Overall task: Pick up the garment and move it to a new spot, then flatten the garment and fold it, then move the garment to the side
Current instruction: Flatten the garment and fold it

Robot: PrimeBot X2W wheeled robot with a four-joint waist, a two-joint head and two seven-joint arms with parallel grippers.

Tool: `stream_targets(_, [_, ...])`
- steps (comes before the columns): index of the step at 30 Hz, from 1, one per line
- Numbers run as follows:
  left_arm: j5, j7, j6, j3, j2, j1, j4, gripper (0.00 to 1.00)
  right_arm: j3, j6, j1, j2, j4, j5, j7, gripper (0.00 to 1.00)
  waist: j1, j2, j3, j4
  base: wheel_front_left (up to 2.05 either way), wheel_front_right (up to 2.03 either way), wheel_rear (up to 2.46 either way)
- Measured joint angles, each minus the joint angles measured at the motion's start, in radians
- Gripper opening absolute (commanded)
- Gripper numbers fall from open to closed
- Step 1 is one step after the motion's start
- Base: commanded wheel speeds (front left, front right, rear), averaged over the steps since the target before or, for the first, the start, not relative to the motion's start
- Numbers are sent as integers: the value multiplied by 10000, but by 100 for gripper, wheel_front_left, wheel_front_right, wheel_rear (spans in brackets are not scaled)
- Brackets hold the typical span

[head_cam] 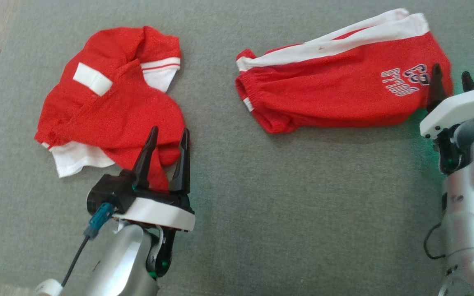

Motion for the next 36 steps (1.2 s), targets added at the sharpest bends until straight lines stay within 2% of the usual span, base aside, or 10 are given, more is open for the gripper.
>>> stream_targets(5, [0, -15, -75, -8, -56, -209, 23, 100, -357, 0, -544, -209, 1152, -993, 280, 100, 0, 0, 381, 308, 0, 0, 0])
stream_targets(12, [-151, -27, -82, -73, -98, -453, 38, 100, -585, 0, -1363, -351, 2036, -1697, 249, 100, -2, 0, 555, 454, 0, 0, 0])
stream_targets(13, [-198, -27, -79, -84, -100, -458, 31, 100, -535, -2, -1418, -349, 2173, -1714, 236, 82, -3, 0, 560, 449, 0, 0, 0])
stream_targets(14, [-209, -27, -73, -98, -100, -458, 29, 100, -477, -2, -1473, -355, 2284, -1714, 167, 82, -2, 0, 565, 442, 0, 0, 0])
stream_targets(15, [-209, -27, -71, -104, -102, -458, 29, 100, -428, -2, -1522, -357, 2389, -1714, 98, 33, -2, 0, 567, 431, 0, 0, 0])
stream_targets(16, [-209, -27, -69, -109, -102, -458, 29, 100, -305, -2, -1603, -353, 2587, -1714, -61, 0, -2, 0, 554, 398, 0, 0, 0])
stream_targets(29, [-207, -27, -67, -88, -104, -388, 109, 100, -205, -2, -1516, -441, 3156, -1415, -1423, 0, -2, 0, 133, 17, 0, 0, 0])
stream_targets(36, [-161, -27, -86, 33, -102, 85, 98, 100, -399, -2, -443, -564, 2918, -635, -1779, 0, -2, 0, -436, -483, 0, 0, 0])
